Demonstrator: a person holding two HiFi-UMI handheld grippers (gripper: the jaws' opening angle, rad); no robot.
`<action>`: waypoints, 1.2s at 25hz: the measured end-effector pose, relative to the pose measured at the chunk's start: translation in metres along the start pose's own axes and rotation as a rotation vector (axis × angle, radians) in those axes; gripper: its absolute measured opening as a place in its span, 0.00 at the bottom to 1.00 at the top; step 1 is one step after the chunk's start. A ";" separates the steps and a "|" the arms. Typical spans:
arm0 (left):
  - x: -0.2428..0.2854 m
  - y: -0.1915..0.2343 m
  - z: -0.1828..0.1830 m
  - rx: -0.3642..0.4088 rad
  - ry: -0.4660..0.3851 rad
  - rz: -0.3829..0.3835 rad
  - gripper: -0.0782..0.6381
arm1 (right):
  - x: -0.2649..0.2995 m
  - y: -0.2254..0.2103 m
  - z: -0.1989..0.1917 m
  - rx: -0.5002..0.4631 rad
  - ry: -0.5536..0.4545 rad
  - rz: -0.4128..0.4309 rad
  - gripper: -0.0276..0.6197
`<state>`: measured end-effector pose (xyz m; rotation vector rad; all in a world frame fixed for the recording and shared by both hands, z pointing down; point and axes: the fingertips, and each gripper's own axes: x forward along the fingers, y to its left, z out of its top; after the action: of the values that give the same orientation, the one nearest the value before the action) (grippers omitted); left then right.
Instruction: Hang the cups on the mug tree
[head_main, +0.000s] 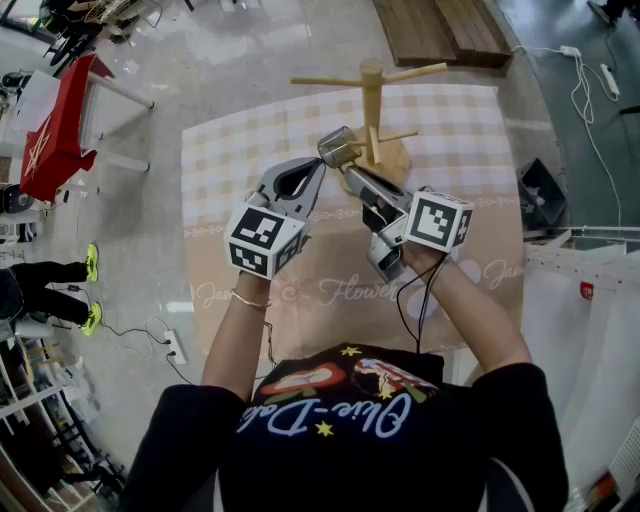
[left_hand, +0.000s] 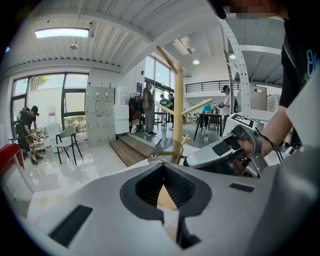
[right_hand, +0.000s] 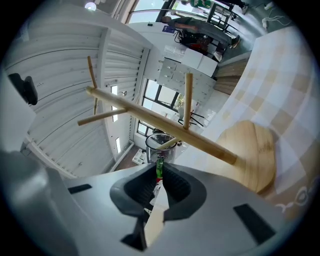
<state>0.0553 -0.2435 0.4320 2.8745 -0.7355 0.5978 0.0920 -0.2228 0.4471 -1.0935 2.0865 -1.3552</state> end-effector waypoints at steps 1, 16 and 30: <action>0.000 0.000 0.000 -0.001 -0.001 0.000 0.12 | 0.000 0.000 0.000 0.004 -0.002 0.000 0.11; 0.003 -0.002 0.003 0.000 -0.004 -0.005 0.12 | -0.001 -0.002 0.002 0.051 -0.023 0.008 0.11; 0.004 -0.002 0.002 0.000 -0.002 -0.008 0.12 | -0.002 -0.004 0.001 0.050 -0.027 -0.004 0.12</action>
<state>0.0605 -0.2436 0.4314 2.8774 -0.7242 0.5935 0.0951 -0.2229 0.4496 -1.0894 2.0209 -1.3795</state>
